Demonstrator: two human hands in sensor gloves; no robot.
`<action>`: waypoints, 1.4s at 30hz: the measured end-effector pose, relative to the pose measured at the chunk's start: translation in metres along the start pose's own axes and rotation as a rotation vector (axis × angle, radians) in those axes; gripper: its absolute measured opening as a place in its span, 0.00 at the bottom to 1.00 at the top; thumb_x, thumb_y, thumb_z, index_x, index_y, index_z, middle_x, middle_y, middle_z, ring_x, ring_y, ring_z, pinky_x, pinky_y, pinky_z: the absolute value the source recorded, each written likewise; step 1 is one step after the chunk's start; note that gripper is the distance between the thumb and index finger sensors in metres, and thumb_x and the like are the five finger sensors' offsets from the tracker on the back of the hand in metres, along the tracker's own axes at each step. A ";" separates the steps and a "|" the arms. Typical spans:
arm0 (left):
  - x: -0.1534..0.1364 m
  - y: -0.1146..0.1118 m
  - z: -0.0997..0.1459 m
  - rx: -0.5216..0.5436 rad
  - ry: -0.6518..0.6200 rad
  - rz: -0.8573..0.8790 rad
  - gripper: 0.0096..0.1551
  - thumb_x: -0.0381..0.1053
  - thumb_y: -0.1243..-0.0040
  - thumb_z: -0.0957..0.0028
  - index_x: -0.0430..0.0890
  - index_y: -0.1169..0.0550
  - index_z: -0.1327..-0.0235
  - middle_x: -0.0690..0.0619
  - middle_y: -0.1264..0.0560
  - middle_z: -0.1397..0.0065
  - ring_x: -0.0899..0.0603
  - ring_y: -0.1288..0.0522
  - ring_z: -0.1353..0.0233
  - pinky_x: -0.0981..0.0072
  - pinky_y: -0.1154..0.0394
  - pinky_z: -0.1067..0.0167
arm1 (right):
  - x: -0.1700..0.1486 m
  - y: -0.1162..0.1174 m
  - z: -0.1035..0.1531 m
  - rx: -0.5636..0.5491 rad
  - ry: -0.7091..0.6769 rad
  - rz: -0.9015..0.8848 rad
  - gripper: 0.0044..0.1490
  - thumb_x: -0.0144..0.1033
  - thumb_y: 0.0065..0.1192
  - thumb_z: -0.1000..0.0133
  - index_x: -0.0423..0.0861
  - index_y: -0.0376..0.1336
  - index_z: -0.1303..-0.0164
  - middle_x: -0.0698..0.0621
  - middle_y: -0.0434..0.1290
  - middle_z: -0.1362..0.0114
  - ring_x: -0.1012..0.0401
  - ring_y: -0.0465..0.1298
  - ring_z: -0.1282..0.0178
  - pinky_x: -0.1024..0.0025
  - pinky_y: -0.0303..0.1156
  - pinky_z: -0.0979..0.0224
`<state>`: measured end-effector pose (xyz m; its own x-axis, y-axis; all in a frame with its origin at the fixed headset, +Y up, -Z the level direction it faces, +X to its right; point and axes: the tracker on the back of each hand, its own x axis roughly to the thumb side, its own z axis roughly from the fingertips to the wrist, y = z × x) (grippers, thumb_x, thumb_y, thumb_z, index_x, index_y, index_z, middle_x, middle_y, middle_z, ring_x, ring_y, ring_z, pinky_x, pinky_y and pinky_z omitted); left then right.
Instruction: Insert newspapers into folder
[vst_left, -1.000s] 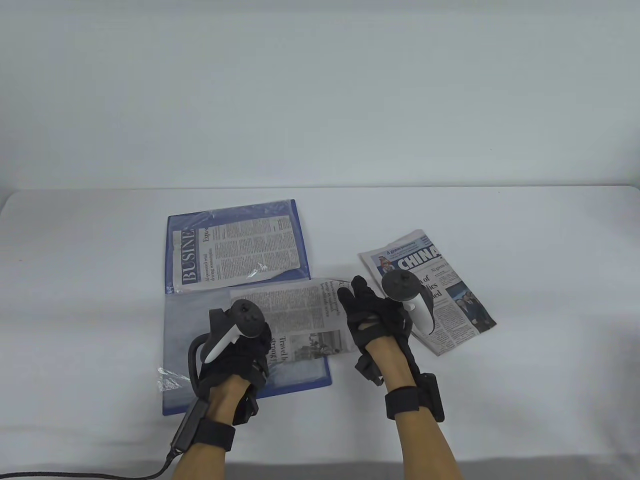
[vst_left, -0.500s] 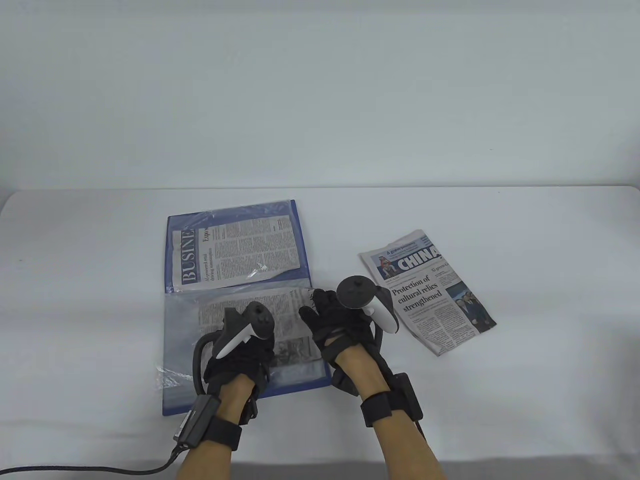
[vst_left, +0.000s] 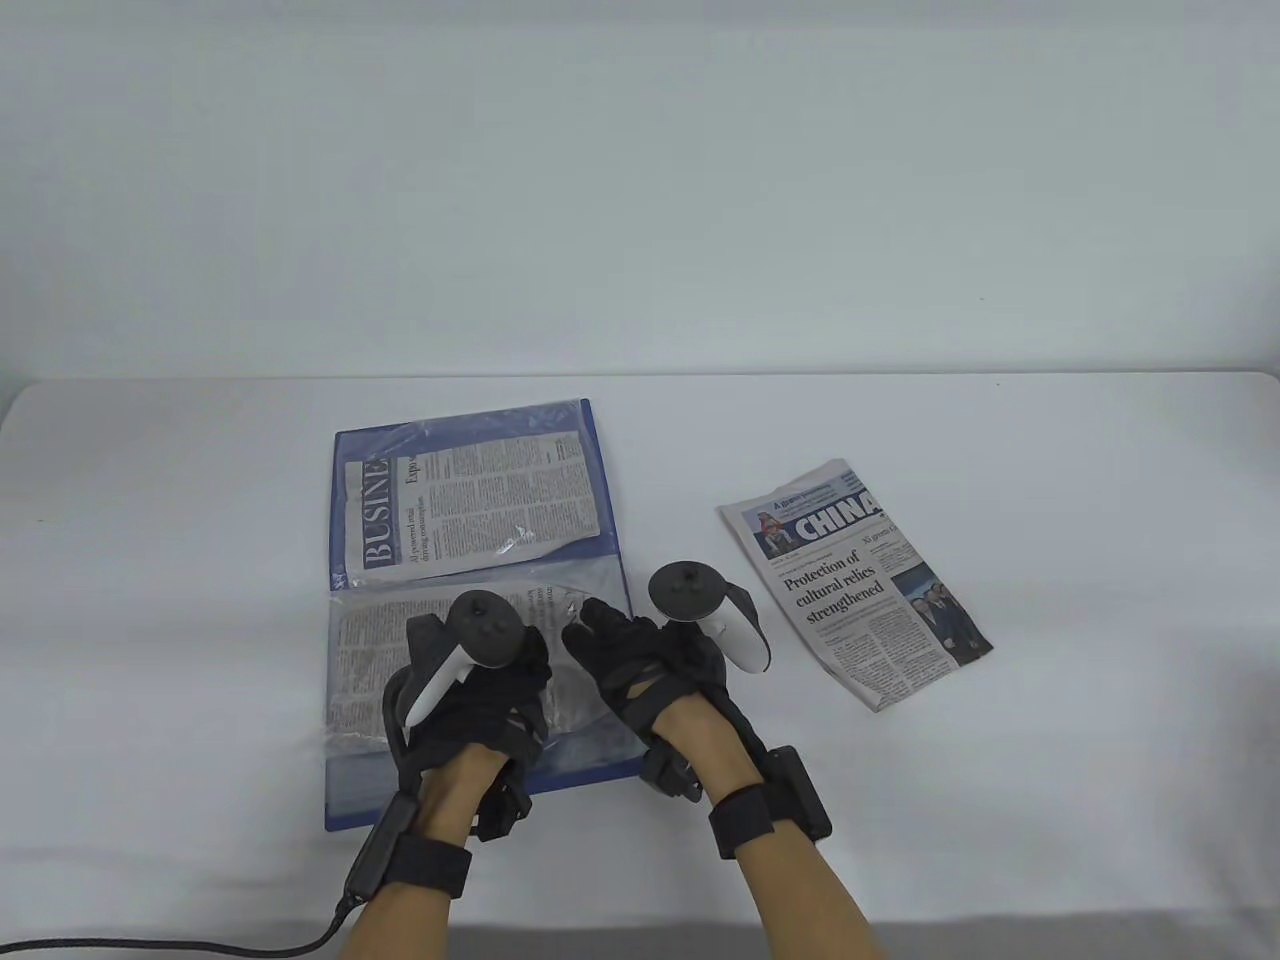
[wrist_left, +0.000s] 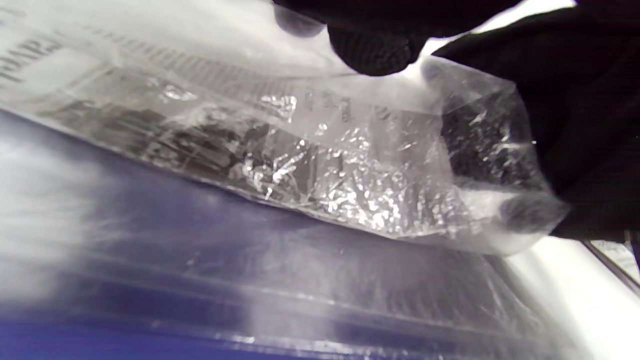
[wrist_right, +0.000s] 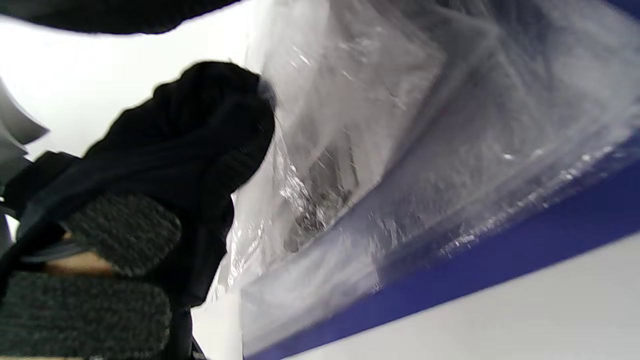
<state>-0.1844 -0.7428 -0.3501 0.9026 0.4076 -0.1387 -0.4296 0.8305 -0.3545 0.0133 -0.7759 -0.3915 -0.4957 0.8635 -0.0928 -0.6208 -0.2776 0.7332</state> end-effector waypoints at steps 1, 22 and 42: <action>-0.002 0.002 0.002 0.024 0.001 0.022 0.23 0.54 0.50 0.38 0.56 0.35 0.29 0.53 0.52 0.09 0.36 0.62 0.09 0.34 0.56 0.13 | 0.002 -0.004 0.002 -0.026 -0.011 0.006 0.58 0.60 0.45 0.38 0.37 0.26 0.19 0.32 0.25 0.22 0.31 0.22 0.26 0.24 0.17 0.44; -0.017 0.024 0.026 0.320 -0.048 0.464 0.31 0.57 0.52 0.33 0.54 0.46 0.21 0.49 0.53 0.10 0.34 0.61 0.11 0.33 0.55 0.15 | 0.054 -0.035 0.014 -0.351 -0.156 0.462 0.22 0.35 0.65 0.38 0.42 0.66 0.36 0.33 0.42 0.18 0.32 0.46 0.20 0.30 0.49 0.27; 0.029 0.034 0.051 0.523 -0.221 0.186 0.35 0.59 0.57 0.33 0.55 0.51 0.17 0.47 0.62 0.11 0.35 0.74 0.14 0.34 0.70 0.18 | 0.069 -0.124 -0.060 -0.684 -0.064 -0.285 0.23 0.41 0.62 0.35 0.48 0.64 0.31 0.37 0.47 0.17 0.35 0.46 0.19 0.32 0.47 0.25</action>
<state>-0.1746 -0.6831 -0.3188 0.8071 0.5872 0.0612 -0.5882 0.7912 0.1675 0.0193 -0.7074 -0.5292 -0.2356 0.9582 -0.1621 -0.9699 -0.2214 0.1012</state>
